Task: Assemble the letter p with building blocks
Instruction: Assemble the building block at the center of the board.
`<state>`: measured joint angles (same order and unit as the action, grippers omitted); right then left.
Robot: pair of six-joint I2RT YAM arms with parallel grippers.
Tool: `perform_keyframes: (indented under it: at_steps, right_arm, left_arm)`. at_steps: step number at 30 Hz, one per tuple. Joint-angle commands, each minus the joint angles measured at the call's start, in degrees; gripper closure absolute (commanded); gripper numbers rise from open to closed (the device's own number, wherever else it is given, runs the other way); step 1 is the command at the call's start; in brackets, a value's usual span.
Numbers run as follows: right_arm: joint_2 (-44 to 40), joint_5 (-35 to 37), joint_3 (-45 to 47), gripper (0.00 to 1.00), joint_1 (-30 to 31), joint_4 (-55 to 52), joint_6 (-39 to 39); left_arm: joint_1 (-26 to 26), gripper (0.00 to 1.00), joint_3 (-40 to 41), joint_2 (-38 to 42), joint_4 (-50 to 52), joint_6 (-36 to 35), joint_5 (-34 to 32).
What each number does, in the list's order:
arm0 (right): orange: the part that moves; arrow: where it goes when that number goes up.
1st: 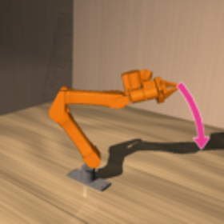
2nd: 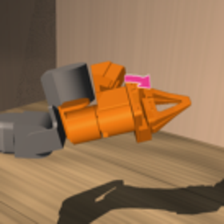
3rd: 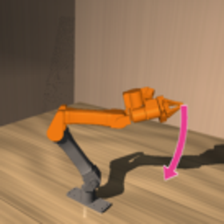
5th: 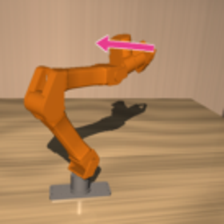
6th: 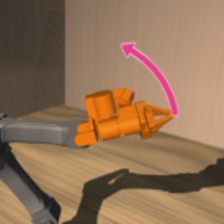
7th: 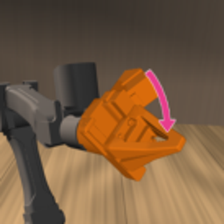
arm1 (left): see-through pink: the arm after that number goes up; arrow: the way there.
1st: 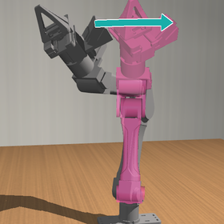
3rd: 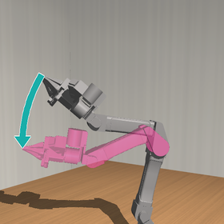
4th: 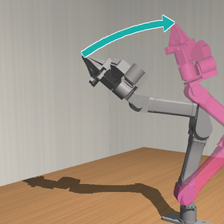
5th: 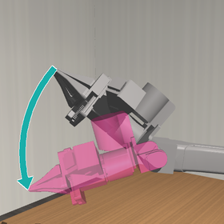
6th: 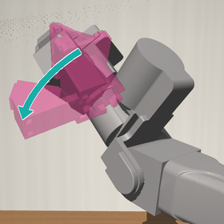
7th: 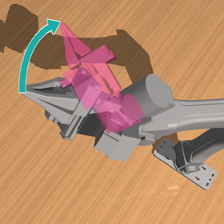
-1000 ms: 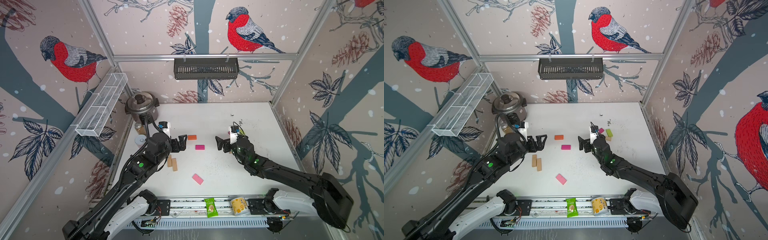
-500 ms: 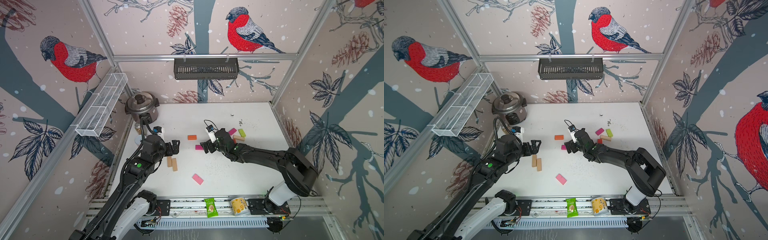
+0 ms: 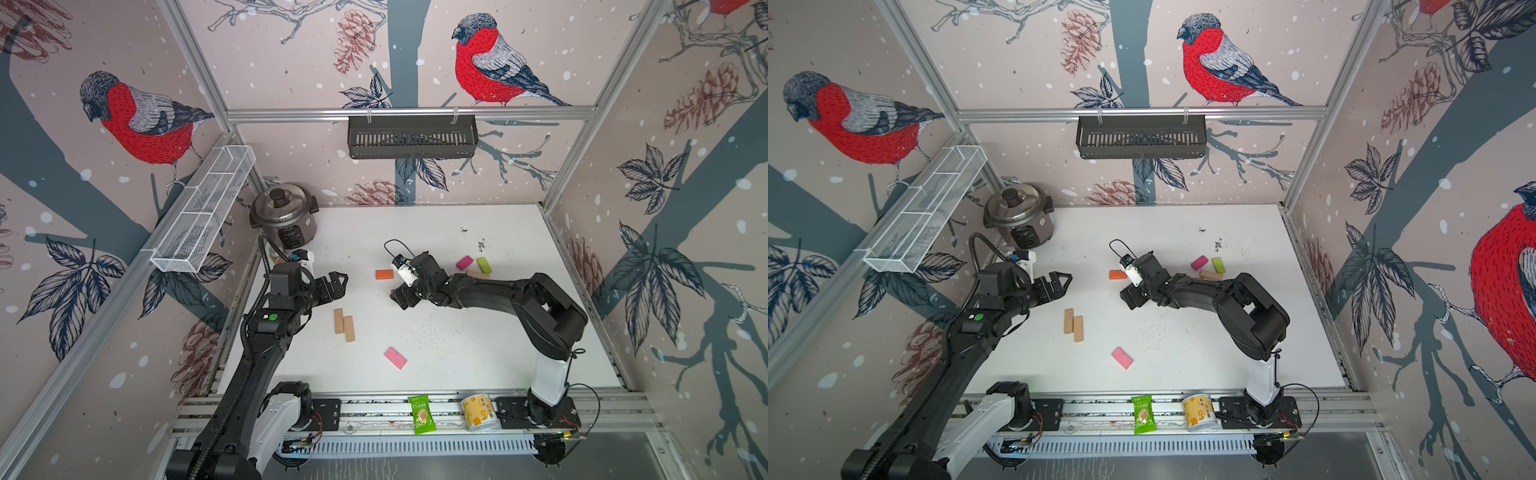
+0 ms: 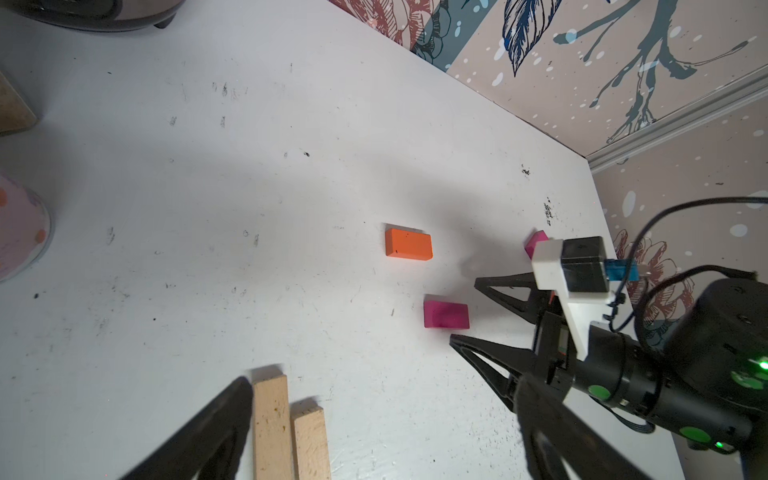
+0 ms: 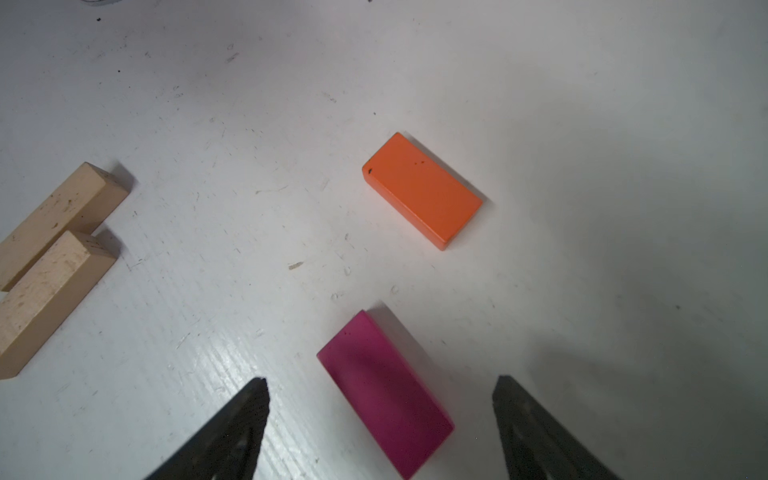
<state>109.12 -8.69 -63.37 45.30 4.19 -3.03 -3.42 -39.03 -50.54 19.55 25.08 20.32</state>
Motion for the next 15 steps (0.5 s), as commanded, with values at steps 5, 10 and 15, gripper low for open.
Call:
perform_keyframes:
  at_steps: [5,10,15]
  right_arm:
    - [2.34,-5.11,-1.58,0.14,-0.38,-0.56,-0.52]
    - [2.44,-6.87,-0.7,0.15,-0.32,-0.38,-1.19]
    - [2.27,-6.74,-0.14,0.18,0.46,-1.46,-1.53]
  left_arm:
    - [1.04,0.03,0.41,-0.11,-2.19,-0.51,1.77]
    - [1.28,0.03,0.42,-0.35,-2.13,-0.54,1.56]
    - [1.61,0.03,0.41,-0.36,-2.09,-0.44,1.66]
